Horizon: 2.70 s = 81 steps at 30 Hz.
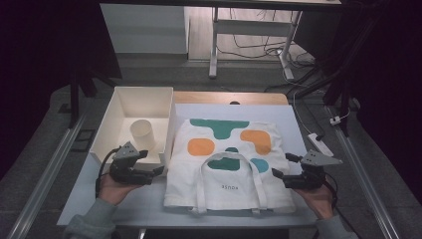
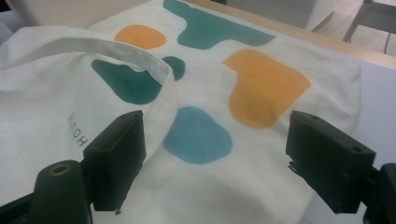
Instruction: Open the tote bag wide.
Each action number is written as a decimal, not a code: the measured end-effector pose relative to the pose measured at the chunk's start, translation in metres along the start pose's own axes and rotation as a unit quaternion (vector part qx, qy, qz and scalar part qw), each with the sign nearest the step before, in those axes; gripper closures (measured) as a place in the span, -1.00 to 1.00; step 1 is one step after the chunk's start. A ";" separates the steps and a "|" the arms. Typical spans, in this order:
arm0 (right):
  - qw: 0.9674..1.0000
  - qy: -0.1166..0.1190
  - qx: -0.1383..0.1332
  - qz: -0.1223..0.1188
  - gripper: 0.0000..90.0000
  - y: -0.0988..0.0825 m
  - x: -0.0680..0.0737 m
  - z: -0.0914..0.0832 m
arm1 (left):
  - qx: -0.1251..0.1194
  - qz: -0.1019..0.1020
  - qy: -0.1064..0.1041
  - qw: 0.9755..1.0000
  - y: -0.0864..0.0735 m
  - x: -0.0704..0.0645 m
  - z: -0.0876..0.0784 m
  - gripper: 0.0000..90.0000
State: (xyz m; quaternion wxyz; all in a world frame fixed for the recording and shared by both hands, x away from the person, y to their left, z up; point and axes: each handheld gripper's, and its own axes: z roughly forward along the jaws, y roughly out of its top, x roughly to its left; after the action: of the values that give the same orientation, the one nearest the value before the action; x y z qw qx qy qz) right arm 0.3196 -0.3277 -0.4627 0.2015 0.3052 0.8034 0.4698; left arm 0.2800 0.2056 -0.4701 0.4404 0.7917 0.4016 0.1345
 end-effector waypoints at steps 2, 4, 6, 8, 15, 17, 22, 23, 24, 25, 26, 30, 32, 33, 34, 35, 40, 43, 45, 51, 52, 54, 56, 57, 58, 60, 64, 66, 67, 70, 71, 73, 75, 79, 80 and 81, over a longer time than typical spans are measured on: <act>1.000 0.004 -0.005 0.015 -0.54 -0.002 -0.002 0.001 | 0.001 0.001 -0.001 1.000 0.001 -0.001 0.000 -0.70; 1.000 0.003 -0.006 0.016 -0.53 -0.002 -0.003 0.002 | 0.001 0.004 0.001 1.000 0.002 -0.002 -0.001 -0.69; 1.000 0.003 -0.003 0.012 -0.52 -0.002 -0.002 0.003 | 0.001 0.008 0.003 1.000 0.002 -0.003 -0.002 -0.69; 1.000 0.003 0.001 0.013 -0.52 -0.002 -0.001 0.005 | 0.003 0.009 0.003 1.000 0.001 -0.003 -0.002 -0.69; 1.000 -0.005 0.007 0.005 -0.50 0.000 0.003 0.010 | 0.005 0.007 0.000 1.000 -0.005 -0.002 -0.005 -0.68; 1.000 -0.004 0.011 0.001 -0.50 0.000 0.004 0.010 | 0.004 0.005 0.003 1.000 -0.004 -0.001 -0.004 -0.68; 1.000 -0.006 0.013 0.000 -0.49 -0.003 0.006 0.008 | 0.003 0.013 -0.001 1.000 -0.002 -0.003 -0.003 -0.69; 1.000 -0.007 0.012 0.002 -0.48 -0.004 0.007 0.007 | 0.002 0.014 -0.002 1.000 -0.001 -0.003 -0.003 -0.68; 1.000 -0.010 0.014 0.001 -0.48 -0.004 0.008 0.007 | 0.002 0.014 -0.002 1.000 -0.001 -0.003 -0.003 -0.68; 1.000 -0.011 0.014 0.002 -0.47 -0.005 0.008 0.006 | 0.003 0.014 0.000 1.000 -0.001 -0.003 -0.004 -0.68; 1.000 -0.012 0.013 0.003 -0.47 -0.005 0.008 0.006 | 0.003 0.014 0.000 1.000 -0.001 -0.003 -0.004 -0.68; 1.000 -0.008 0.019 -0.002 -0.46 -0.008 0.010 0.009 | -0.005 0.011 -0.002 1.000 0.000 -0.002 -0.008 -0.66; 1.000 -0.008 0.022 -0.004 -0.46 -0.009 0.011 0.010 | -0.003 0.020 -0.004 1.000 0.001 -0.004 -0.008 -0.65; 1.000 -0.005 0.023 -0.003 -0.46 -0.009 0.011 0.011 | -0.003 0.020 -0.004 1.000 0.001 -0.004 -0.008 -0.65; 1.000 -0.005 0.025 -0.003 -0.46 -0.010 0.011 0.011 | -0.003 0.020 -0.006 1.000 0.001 -0.005 -0.008 -0.65; 1.000 -0.005 0.026 -0.003 -0.46 -0.010 0.012 0.011 | -0.004 0.020 -0.008 1.000 0.002 -0.006 -0.009 -0.65; 1.000 -0.003 0.016 0.000 -0.45 -0.008 0.013 0.008 | -0.005 0.031 -0.012 0.999 0.005 -0.012 -0.012 -0.65; 1.000 0.000 0.018 0.000 -0.45 -0.009 0.017 0.008 | -0.012 0.040 -0.024 0.999 0.010 -0.018 -0.016 -0.63; 1.000 -0.001 0.020 -0.002 -0.45 -0.010 0.019 0.008 | -0.016 0.052 -0.030 0.998 0.014 -0.024 -0.018 -0.63; 1.000 0.001 0.017 -0.006 -0.43 -0.008 0.024 0.009 | -0.015 0.065 -0.050 0.997 0.016 -0.035 -0.017 -0.62; 1.000 0.004 0.017 -0.005 -0.43 -0.008 0.025 0.009 | -0.015 0.068 -0.060 0.996 0.017 -0.039 -0.017 -0.62; 1.000 0.004 0.017 -0.006 -0.43 -0.008 0.025 0.010 | -0.013 0.070 -0.065 0.995 0.017 -0.041 -0.016 -0.61; 1.000 0.009 0.022 -0.008 -0.43 -0.009 0.027 0.013 | -0.006 0.076 -0.068 0.995 0.017 -0.044 -0.014 -0.60; 1.000 0.009 0.022 -0.008 -0.43 -0.009 0.027 0.013 | -0.004 0.079 -0.068 0.995 0.017 -0.046 -0.013 -0.60; 1.000 0.010 0.023 -0.009 -0.43 -0.009 0.027 0.014 | -0.002 0.081 -0.070 0.994 0.017 -0.047 -0.012 -0.60; 1.000 0.013 0.025 -0.012 -0.43 -0.009 0.027 0.015 | 0.001 0.086 -0.075 0.993 0.018 -0.051 -0.009 -0.59; 0.999 0.015 0.026 -0.017 -0.43 -0.008 0.028 0.017 | 0.008 0.088 -0.086 0.992 0.017 -0.058 -0.002 -0.58; 0.999 0.017 0.027 -0.019 -0.43 -0.008 0.028 0.019 | 0.019 0.092 -0.088 0.992 0.016 -0.061 0.004 -0.58; 0.999 0.019 0.029 -0.020 -0.43 -0.008 0.028 0.020 | 0.022 0.092 -0.089 0.991 0.015 -0.062 0.006 -0.58; 0.999 0.025 0.029 -0.021 -0.43 -0.007 0.027 0.024 | 0.030 0.097 -0.092 0.991 0.017 -0.066 0.012 -0.57; 0.999 0.025 0.029 -0.021 -0.43 -0.007 0.027 0.024 | 0.032 0.099 -0.093 0.990 0.017 -0.068 0.013 -0.57; 0.999 0.028 0.028 -0.022 -0.43 -0.006 0.027 0.026 | 0.035 0.105 -0.097 0.989 0.020 -0.072 0.018 -0.57; 0.999 0.030 0.028 -0.026 -0.43 -0.005 0.027 0.028 | 0.041 0.109 -0.102 0.988 0.024 -0.075 0.022 -0.57; 0.999 0.031 0.026 -0.031 -0.42 -0.002 0.027 0.032 | 0.052 0.120 -0.116 0.985 0.032 -0.084 0.033 -0.56; 0.999 0.032 0.027 -0.031 -0.42 -0.002 0.027 0.032 | 0.055 0.124 -0.121 0.983 0.034 -0.087 0.035 -0.56; 0.999 0.033 0.027 -0.032 -0.42 -0.001 0.027 0.033 | 0.058 0.129 -0.126 0.982 0.037 -0.090 0.039 -0.56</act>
State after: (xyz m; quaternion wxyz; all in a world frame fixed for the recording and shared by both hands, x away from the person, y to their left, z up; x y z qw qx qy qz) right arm 0.3193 -0.2888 -0.4803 0.1812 0.2694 0.8313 0.4512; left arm 0.2634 0.1046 -0.4500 0.4197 0.8715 0.2451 0.0659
